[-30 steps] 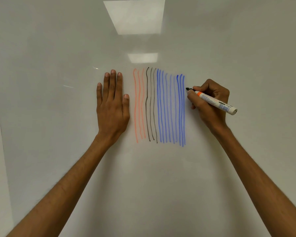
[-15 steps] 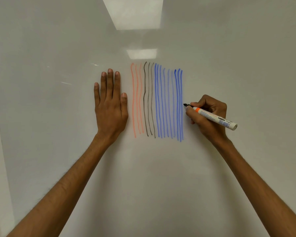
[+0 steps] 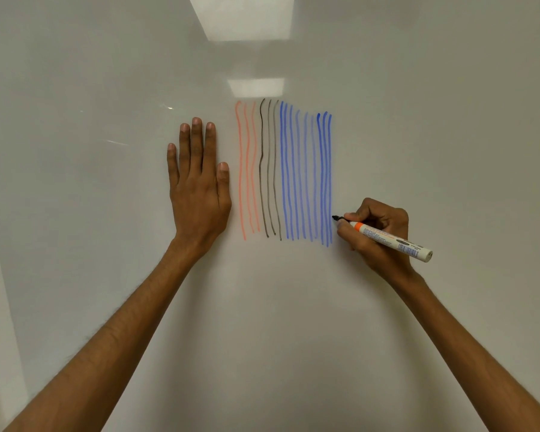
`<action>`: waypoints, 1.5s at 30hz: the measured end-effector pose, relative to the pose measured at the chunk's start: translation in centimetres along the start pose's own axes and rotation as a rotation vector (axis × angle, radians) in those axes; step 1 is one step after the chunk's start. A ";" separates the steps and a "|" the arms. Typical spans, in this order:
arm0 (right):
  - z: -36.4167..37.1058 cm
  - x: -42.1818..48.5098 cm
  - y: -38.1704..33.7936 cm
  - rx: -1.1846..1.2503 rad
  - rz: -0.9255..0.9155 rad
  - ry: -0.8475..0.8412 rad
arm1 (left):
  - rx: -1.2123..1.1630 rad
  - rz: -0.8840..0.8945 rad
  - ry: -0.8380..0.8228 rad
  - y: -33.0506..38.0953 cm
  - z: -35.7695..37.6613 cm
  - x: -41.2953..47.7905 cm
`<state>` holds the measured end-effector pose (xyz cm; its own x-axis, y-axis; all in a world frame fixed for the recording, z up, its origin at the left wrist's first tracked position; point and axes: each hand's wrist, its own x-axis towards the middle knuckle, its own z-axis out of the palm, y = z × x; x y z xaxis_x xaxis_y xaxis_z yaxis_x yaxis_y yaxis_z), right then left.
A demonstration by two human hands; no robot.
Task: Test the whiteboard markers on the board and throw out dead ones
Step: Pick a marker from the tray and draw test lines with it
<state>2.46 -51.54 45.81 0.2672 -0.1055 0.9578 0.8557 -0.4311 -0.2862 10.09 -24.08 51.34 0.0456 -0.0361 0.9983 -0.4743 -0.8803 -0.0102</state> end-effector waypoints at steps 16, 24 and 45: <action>-0.5 -3.0 1.0 -0.004 0.050 -0.150 | 0.000 -0.008 0.011 0.2 -0.1 -0.5; -0.8 -2.7 0.2 0.019 0.101 -0.152 | 0.005 -0.016 0.002 0.2 0.0 -0.7; 1.1 10.1 -4.7 0.175 0.090 0.194 | 0.008 -0.017 -0.020 0.3 -0.2 -0.9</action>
<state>1.60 -49.63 56.83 0.2701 -0.3132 0.9105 0.9003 -0.2530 -0.3541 9.71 -24.16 50.50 0.0710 -0.0305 0.9970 -0.4658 -0.8849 0.0062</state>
